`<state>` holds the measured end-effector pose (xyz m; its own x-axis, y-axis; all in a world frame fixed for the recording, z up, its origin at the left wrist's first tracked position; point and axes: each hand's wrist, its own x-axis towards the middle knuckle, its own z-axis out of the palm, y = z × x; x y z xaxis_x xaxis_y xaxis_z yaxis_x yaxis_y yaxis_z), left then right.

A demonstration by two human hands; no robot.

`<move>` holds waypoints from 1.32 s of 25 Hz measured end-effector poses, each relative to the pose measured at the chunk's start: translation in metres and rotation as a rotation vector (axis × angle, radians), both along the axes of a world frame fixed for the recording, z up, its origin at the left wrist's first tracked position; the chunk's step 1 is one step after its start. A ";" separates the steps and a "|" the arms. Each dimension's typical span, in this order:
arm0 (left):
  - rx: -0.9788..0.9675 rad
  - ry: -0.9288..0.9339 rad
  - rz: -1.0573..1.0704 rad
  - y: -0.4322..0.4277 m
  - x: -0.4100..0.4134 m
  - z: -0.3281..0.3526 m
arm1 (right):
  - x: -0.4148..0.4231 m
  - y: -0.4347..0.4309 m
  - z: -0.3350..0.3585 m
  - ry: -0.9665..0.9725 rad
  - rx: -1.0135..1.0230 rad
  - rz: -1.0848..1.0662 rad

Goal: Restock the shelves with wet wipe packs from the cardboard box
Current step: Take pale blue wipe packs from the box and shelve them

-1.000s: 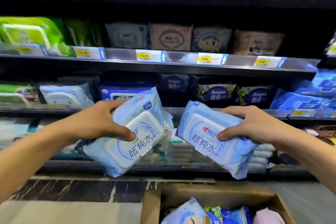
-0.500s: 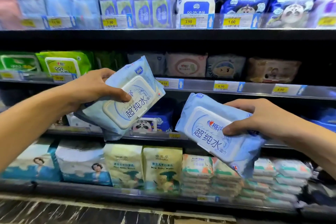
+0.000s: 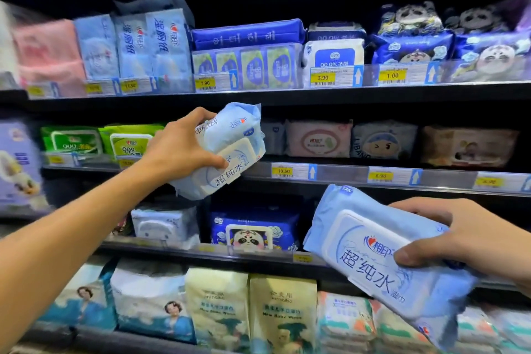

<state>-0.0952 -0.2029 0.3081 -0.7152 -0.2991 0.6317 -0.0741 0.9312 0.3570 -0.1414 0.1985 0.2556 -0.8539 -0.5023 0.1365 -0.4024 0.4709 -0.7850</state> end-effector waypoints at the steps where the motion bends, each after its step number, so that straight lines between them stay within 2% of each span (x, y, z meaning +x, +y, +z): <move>1: -0.094 0.002 0.053 0.000 -0.003 0.001 | 0.001 0.000 0.001 -0.001 0.007 0.006; 5: -0.449 -0.003 0.161 0.004 -0.018 0.007 | 0.006 -0.004 0.004 -0.031 0.012 0.007; 10: -0.774 -0.064 0.188 -0.003 -0.044 0.024 | 0.006 -0.011 0.006 -0.036 -0.001 0.027; 13: -0.841 -0.064 0.231 -0.012 -0.050 0.016 | 0.002 -0.015 0.003 -0.039 0.002 0.015; 15: -0.697 0.106 0.274 -0.026 -0.049 0.004 | 0.001 -0.019 0.000 -0.061 0.005 0.015; 17: -0.319 0.267 0.293 -0.042 -0.056 -0.004 | -0.001 -0.023 -0.002 -0.071 0.025 0.032; 18: -0.132 0.307 0.274 -0.047 -0.062 -0.009 | -0.003 -0.026 -0.002 -0.067 0.039 0.045; 20: 0.054 0.322 0.248 -0.051 -0.078 -0.029 | -0.006 -0.029 -0.002 -0.069 0.050 0.056; 23: 0.118 0.279 0.268 -0.060 -0.092 -0.060 | -0.007 -0.033 -0.003 -0.072 0.059 0.058; 26: 0.132 0.249 0.310 -0.075 -0.093 -0.050 | -0.014 -0.036 -0.005 -0.059 0.063 0.054; 30: 0.180 -0.016 0.433 -0.074 -0.096 -0.013 | -0.015 -0.043 -0.001 -0.076 0.052 0.061; 33: 0.240 -0.173 0.419 -0.064 -0.100 0.005 | -0.013 -0.045 0.003 -0.087 0.034 0.079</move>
<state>-0.1947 -0.2669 0.3130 -0.5908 -0.7047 0.3930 -0.5007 0.7021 0.5063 -0.1545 0.1538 0.2591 -0.8193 -0.5716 0.0451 -0.3703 0.4674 -0.8027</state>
